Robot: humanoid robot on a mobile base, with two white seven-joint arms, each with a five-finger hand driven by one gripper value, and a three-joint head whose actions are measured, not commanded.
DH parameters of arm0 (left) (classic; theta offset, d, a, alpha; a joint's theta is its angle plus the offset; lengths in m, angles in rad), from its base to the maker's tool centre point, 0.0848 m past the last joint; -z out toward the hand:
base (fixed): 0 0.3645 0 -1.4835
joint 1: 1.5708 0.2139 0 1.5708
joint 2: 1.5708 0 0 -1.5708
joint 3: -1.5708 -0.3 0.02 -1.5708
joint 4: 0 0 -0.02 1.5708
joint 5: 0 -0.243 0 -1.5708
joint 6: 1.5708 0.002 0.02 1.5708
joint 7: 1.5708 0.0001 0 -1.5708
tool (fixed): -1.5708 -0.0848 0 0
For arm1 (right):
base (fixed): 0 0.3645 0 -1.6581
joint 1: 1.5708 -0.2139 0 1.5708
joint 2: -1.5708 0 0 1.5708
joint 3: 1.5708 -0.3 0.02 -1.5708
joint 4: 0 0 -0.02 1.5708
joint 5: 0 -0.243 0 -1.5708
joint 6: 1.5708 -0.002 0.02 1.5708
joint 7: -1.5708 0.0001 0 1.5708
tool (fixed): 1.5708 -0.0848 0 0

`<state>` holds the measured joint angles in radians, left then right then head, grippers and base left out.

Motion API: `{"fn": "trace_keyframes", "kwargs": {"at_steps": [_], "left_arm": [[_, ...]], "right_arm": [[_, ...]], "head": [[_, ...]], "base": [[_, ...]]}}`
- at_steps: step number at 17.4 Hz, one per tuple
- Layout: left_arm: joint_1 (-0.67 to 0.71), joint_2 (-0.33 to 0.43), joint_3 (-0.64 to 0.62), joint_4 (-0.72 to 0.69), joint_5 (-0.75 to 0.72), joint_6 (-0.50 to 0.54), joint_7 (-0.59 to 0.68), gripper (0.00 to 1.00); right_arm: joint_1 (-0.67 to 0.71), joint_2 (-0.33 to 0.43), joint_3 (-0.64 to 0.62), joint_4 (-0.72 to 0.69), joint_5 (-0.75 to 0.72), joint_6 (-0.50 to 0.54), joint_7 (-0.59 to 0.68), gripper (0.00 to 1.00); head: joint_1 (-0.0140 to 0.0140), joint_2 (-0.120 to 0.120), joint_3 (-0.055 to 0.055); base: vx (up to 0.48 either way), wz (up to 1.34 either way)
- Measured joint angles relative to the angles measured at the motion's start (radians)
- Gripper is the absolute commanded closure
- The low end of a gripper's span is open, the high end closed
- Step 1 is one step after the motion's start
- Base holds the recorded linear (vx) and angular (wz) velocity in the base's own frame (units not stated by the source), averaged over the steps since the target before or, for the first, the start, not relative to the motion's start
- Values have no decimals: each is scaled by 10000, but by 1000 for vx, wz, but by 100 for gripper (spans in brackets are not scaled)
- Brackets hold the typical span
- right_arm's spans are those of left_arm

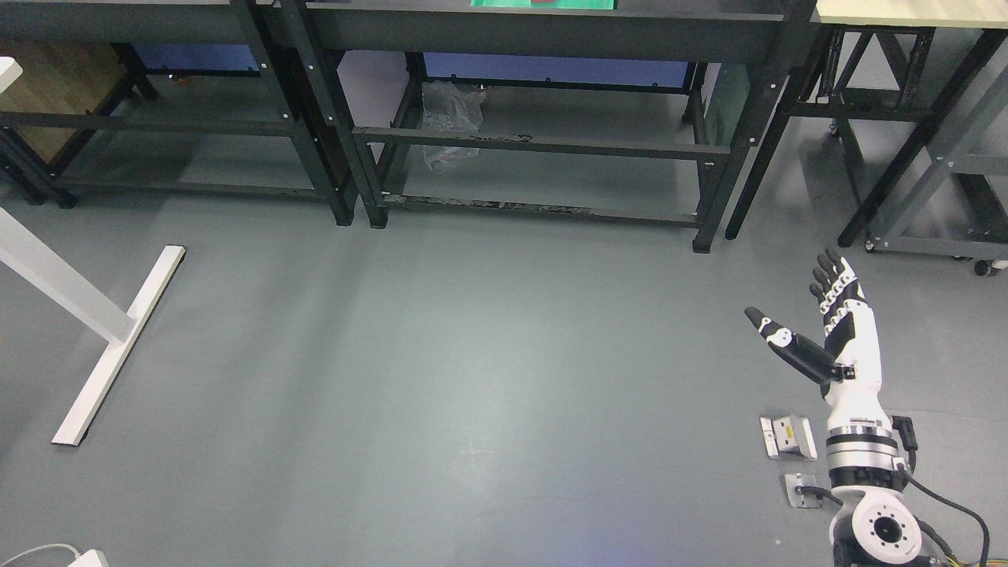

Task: Pick pink block from left shelf to tray
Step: 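Drive toward the shelf holding the green tray, right hand raised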

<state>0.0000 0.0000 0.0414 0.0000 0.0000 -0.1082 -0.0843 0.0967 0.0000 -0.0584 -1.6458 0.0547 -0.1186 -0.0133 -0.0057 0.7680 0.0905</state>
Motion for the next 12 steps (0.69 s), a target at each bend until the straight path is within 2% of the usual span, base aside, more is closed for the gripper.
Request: {"fn": "trace_keyframes", "kwargs": {"at_steps": [8, 12], "left_arm": [[0, 0, 0, 0, 0, 0, 0, 0], [0, 0, 0, 0, 0, 0, 0, 0]], "right_arm": [[-48, 0, -10, 54, -65, 39, 65, 0], [21, 0, -27, 145, -318, -783, 104, 0]], "head": [[0, 0, 0], [0, 0, 0]], "base": [[0, 0], [4, 2]]}}
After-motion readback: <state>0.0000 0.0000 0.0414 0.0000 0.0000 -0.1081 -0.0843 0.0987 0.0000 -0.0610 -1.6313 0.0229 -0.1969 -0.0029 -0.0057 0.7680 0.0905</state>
